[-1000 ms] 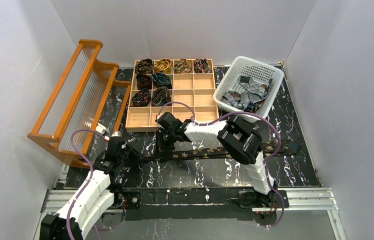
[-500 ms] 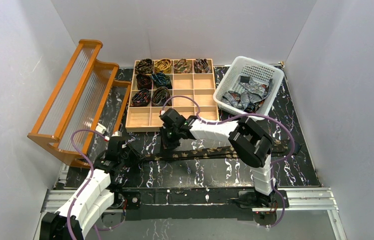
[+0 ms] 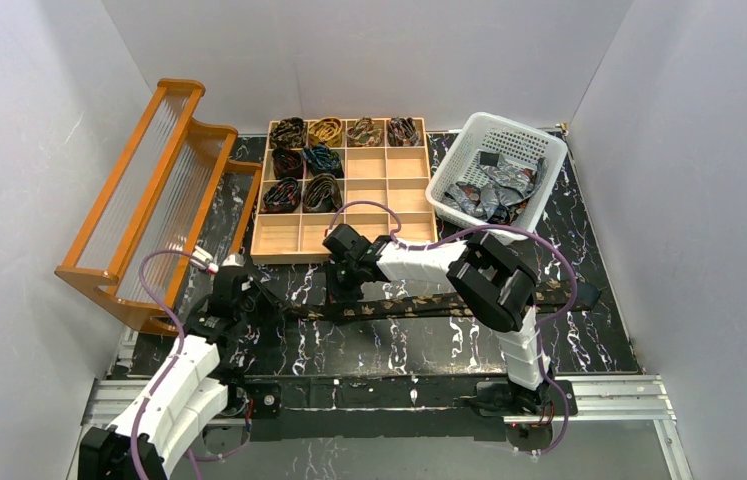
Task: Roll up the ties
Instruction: Roll the tie at the center of the board.
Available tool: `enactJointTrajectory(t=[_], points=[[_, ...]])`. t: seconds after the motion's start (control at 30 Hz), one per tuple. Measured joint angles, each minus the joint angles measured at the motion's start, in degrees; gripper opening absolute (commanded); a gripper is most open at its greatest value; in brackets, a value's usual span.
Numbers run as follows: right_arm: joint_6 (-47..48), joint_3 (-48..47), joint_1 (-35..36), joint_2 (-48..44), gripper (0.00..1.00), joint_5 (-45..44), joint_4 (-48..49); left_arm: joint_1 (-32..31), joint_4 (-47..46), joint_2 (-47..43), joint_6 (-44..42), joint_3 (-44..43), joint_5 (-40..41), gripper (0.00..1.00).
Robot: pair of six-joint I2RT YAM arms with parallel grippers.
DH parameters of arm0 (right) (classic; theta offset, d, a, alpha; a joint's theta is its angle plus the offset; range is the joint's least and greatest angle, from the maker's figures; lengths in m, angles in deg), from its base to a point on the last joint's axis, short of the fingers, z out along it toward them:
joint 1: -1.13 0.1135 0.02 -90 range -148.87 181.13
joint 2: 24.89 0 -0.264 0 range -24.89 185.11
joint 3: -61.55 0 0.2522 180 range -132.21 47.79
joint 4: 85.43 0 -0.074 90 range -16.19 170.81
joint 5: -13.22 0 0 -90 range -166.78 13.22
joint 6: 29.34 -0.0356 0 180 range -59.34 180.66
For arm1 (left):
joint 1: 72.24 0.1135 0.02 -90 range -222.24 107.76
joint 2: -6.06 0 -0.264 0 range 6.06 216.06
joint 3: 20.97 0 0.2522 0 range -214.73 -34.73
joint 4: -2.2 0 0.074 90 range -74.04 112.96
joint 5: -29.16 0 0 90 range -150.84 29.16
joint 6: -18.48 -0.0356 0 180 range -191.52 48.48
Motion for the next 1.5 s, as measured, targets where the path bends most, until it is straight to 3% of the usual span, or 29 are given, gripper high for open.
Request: enactJointTrajectory(t=[0.5,0.8,1.0,1.23,1.5], points=[[-1.4,-1.6,-0.2,1.4,0.01,0.5,0.6,-2.5,-0.5,1.5,-3.9,-7.7,-6.3,0.0],[-2.8,-1.6,-1.0,1.9,0.01,2.0,1.5,-9.1,-7.5,7.0,-1.2,-9.2,-10.9,0.0],[-3.3,-1.0,-1.7,2.0,0.01,3.5,2.4,-14.9,-11.6,11.5,1.4,-9.1,-8.2,0.0],[-4.1,6.4,-3.6,-1.3,0.04,6.4,11.4,-16.1,-15.0,11.2,3.7,-9.0,-4.3,0.0],[-5.4,13.4,-6.2,-9.7,0.08,6.1,13.2,-16.1,-15.5,10.9,3.4,-8.8,-2.3,0.0]])
